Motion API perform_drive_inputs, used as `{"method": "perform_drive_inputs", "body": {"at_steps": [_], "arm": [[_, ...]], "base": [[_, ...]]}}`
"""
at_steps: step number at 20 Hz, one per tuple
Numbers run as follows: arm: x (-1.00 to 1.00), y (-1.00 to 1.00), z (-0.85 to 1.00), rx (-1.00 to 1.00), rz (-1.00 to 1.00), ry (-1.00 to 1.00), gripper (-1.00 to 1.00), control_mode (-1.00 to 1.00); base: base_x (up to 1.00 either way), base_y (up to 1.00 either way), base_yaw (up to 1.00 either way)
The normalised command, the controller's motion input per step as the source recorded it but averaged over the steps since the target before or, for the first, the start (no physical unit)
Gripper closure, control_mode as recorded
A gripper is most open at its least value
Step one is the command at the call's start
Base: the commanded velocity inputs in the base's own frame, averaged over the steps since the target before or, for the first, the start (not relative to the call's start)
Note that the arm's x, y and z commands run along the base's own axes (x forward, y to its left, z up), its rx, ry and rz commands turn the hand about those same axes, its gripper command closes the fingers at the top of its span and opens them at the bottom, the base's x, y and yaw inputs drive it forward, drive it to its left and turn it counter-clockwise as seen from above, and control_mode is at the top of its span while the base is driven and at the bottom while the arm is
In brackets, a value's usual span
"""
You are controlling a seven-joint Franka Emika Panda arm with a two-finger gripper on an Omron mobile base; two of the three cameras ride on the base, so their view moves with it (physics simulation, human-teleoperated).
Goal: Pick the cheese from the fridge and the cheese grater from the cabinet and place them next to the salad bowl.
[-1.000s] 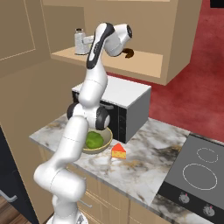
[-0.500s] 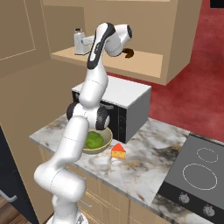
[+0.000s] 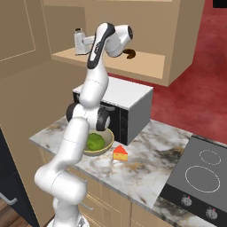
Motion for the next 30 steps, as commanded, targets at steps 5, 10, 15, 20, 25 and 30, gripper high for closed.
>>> {"method": "perform_drive_inputs", "body": {"at_steps": [5, 10, 15, 20, 25, 30], "arm": [[0.26, -0.21, 0.01, 0.00, 0.01, 0.01, -1.00, -1.00], [0.20, -0.43, 0.03, 0.00, 0.05, 0.04, -1.00, -1.00], [0.00, -0.09, 0.16, 0.00, 0.08, 0.04, -1.00, -1.00], [0.00, -0.01, 0.17, 0.00, 0.09, 0.01, -1.00, -1.00], [0.00, 0.00, 0.12, 0.00, 0.11, 0.00, -1.00, -1.00], [0.02, 0.00, 0.00, 0.00, 0.08, 0.00, -1.00, -1.00]], "base": [[0.00, 0.00, 0.00], [0.00, 0.00, 0.00], [0.00, 0.00, 0.00], [0.00, 0.00, 0.00], [0.00, 0.00, 0.00], [0.00, 0.00, 0.00]]}}
